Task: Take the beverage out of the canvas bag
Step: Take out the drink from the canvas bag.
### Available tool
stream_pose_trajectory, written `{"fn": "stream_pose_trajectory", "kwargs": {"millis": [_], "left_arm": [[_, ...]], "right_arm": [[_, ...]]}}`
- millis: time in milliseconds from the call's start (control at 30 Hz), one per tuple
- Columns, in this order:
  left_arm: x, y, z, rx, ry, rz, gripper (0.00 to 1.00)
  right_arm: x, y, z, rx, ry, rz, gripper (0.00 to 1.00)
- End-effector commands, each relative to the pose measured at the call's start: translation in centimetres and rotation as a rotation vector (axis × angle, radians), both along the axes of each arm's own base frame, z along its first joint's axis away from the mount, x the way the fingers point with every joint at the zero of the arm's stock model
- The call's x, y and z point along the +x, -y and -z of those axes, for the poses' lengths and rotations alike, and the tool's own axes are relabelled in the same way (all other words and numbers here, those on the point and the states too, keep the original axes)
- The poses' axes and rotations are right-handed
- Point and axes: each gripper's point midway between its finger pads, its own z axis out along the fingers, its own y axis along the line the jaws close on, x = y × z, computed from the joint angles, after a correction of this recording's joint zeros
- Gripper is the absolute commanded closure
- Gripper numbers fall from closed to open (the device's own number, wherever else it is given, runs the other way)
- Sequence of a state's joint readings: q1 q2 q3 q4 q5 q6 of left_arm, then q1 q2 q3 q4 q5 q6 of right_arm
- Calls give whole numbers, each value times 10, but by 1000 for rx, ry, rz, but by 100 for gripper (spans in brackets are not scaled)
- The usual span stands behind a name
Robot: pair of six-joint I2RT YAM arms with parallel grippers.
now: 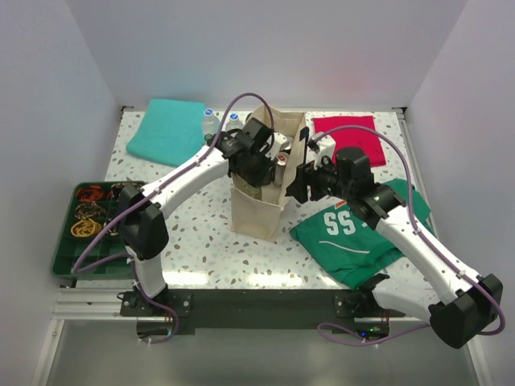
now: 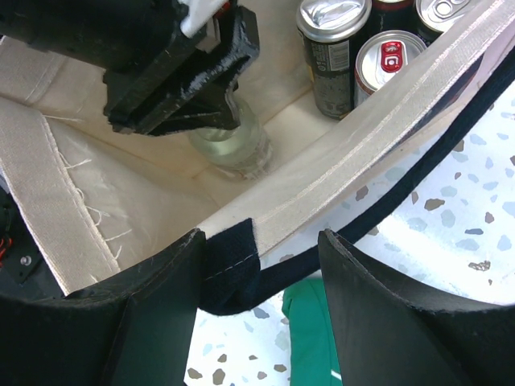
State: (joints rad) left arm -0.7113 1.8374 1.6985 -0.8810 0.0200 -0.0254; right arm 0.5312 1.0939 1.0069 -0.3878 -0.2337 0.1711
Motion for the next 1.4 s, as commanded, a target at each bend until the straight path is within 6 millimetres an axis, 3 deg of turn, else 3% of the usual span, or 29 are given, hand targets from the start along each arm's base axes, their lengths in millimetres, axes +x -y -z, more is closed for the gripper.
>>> {"fn": "stream_pose_trajectory", "kwargs": {"millis": [0,133,667,1000,1367], "left_arm": [[14,12,-87,-135,179,-2,100],[19,10,-105,-139,222,-14,100],[23,10,-129,-165,270,-25,100],[31,24,-59,-128,187,-1,100],[31,25,-22,-93,142,-4,100]], "right_arm": [[5,-6,-10,23,32,-12,38],[6,-5,-10,20,35,-9,38],[6,-6,-8,18,32,-13,38],[5,-5,-5,12,28,-11,38],[5,-5,-6,13,31,-9,38]]}}
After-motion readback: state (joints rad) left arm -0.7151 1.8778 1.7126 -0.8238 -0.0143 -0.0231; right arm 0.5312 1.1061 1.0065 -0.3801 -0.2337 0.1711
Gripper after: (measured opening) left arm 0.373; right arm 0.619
